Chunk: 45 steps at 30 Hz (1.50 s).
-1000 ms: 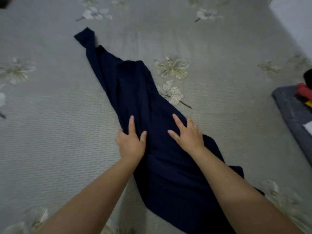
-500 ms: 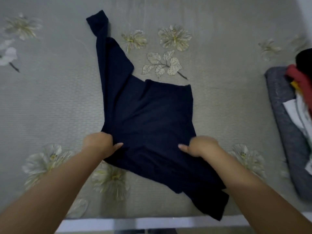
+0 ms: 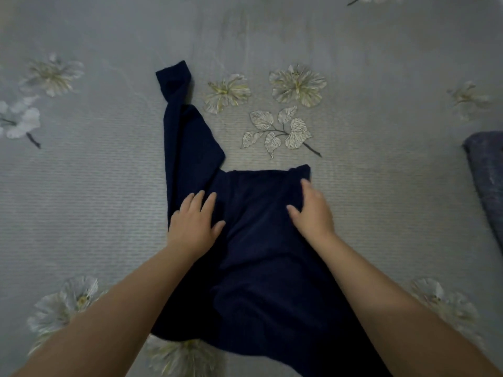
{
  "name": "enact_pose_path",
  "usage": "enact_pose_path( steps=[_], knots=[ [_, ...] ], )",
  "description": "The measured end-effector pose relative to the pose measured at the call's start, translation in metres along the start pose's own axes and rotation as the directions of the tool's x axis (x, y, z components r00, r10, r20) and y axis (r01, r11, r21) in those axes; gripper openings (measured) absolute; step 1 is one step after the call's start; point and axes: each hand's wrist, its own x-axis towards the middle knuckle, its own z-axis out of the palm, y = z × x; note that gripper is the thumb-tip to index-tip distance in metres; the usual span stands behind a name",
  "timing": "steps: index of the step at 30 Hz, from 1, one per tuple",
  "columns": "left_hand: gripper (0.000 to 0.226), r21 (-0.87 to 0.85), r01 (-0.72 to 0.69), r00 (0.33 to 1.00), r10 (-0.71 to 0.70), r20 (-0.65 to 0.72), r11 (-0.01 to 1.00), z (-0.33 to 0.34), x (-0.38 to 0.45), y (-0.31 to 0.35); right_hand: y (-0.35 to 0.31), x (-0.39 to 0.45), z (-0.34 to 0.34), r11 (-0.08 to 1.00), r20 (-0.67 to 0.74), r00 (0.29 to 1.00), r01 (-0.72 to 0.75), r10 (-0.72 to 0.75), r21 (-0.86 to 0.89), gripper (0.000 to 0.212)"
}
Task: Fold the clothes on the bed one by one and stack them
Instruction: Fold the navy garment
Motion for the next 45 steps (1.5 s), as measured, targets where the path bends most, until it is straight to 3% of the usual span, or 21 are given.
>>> enact_pose_path(
  steps=[1,3,5,6,7,8,10,11,13,16,20,23,25,29,33,35,37,39,41,43,45],
  knots=[
    [0.065,-0.012,-0.011,1.000,0.010,-0.015,1.000,0.002,0.005,-0.001,-0.006,-0.007,0.003,0.981,-0.031,0.981,0.192,-0.194,-0.036,0.064],
    [0.063,-0.073,-0.018,0.998,0.014,-0.062,0.997,0.000,0.013,-0.004,-0.015,-0.028,0.016,0.829,0.056,0.845,0.534,-0.532,-0.166,0.058],
    [0.058,-0.172,-0.027,0.993,0.007,-0.115,0.985,-0.004,0.020,-0.010,-0.016,-0.047,0.025,0.724,0.266,0.750,0.658,-0.605,-0.207,0.048],
    [0.056,-0.208,-0.068,0.991,0.043,-0.123,0.976,-0.006,0.023,-0.012,-0.011,-0.052,0.028,0.730,0.243,0.747,0.661,-0.619,-0.173,0.043],
    [0.055,-0.223,-0.139,0.987,0.115,-0.114,0.965,-0.007,0.025,-0.013,-0.005,-0.055,0.030,0.770,0.119,0.777,0.629,-0.619,-0.103,0.039],
    [0.057,-0.235,-0.223,0.974,0.205,-0.099,0.946,-0.009,0.028,-0.011,0.000,-0.056,0.031,0.836,-0.045,0.837,0.548,-0.546,0.038,0.038],
    [0.062,-0.317,-0.331,0.942,0.330,-0.059,0.889,-0.014,0.037,-0.003,0.006,-0.047,0.019,0.893,-0.230,0.953,0.270,-0.196,0.359,0.038],
    [0.065,-0.383,-0.340,0.936,0.347,-0.051,0.859,-0.017,0.041,0.002,0.008,-0.039,0.014,0.887,-0.218,0.975,0.140,-0.046,0.440,0.039],
    [0.070,-0.493,-0.343,0.931,0.360,-0.063,0.800,-0.022,0.050,0.010,0.014,-0.021,0.011,0.958,-0.111,0.992,-0.025,0.059,0.285,0.054],
    [0.068,-0.541,-0.393,0.902,0.427,-0.067,0.744,-0.026,0.052,0.012,0.007,-0.001,0.015,1.000,0.170,0.985,0.004,-0.007,0.019,0.059],
    [0.064,-0.559,-0.369,0.893,0.449,0.007,0.742,-0.032,0.046,-0.004,-0.005,0.009,0.025,0.993,0.275,0.954,0.116,-0.118,0.022,0.041],
    [0.067,-0.512,-0.390,0.880,0.474,0.039,0.765,-0.037,0.041,-0.011,-0.007,0.000,0.026,0.965,0.142,0.979,0.110,-0.147,0.238,0.016],
    [0.075,-0.468,-0.439,0.858,0.513,0.037,0.767,-0.039,0.041,-0.004,-0.008,-0.012,0.017,0.884,0.025,0.999,0.007,-0.022,0.467,0.026],
    [0.027,-0.408,-0.512,0.835,0.549,-0.031,0.756,-0.043,0.053,0.032,-0.002,-0.038,-0.018,0.764,0.006,0.993,-0.094,0.118,0.638,0.033],
    [0.015,-0.568,-0.505,0.816,0.574,-0.068,0.649,-0.063,0.054,0.083,0.023,-0.047,-0.066,0.585,-0.160,0.930,-0.069,0.331,0.808,0.030],
    [0.020,-0.621,-0.475,0.825,0.560,-0.069,0.623,-0.078,0.047,0.111,0.037,-0.055,-0.098,0.696,-0.308,0.887,-0.022,0.345,0.718,0.028],
    [0.028,-0.617,-0.479,0.829,0.553,-0.084,0.624,-0.093,0.038,0.135,0.048,-0.064,-0.130,0.824,-0.393,0.885,0.020,0.248,0.566,0.017],
    [0.024,-0.608,-0.498,0.831,0.541,-0.130,0.619,-0.107,0.030,0.154,0.056,-0.075,-0.154,0.965,-0.451,0.882,-0.018,0.139,0.261,0.054],
    [0.013,-0.546,-0.537,0.831,0.514,-0.211,0.644,-0.117,0.026,0.170,0.066,-0.078,-0.162,0.994,-0.554,0.833,-0.057,-0.001,-0.088,0.072],
    [0.038,-0.424,-0.536,0.845,0.466,-0.265,0.730,-0.113,0.028,0.179,0.073,-0.077,-0.151,0.960,-0.533,0.846,-0.145,-0.005,-0.240,0.074],
    [0.061,-0.374,-0.496,0.868,0.429,-0.250,0.784,-0.094,0.036,0.176,0.081,-0.072,-0.128,0.936,-0.343,0.925,-0.255,0.163,-0.244,0.080]
  ],
)
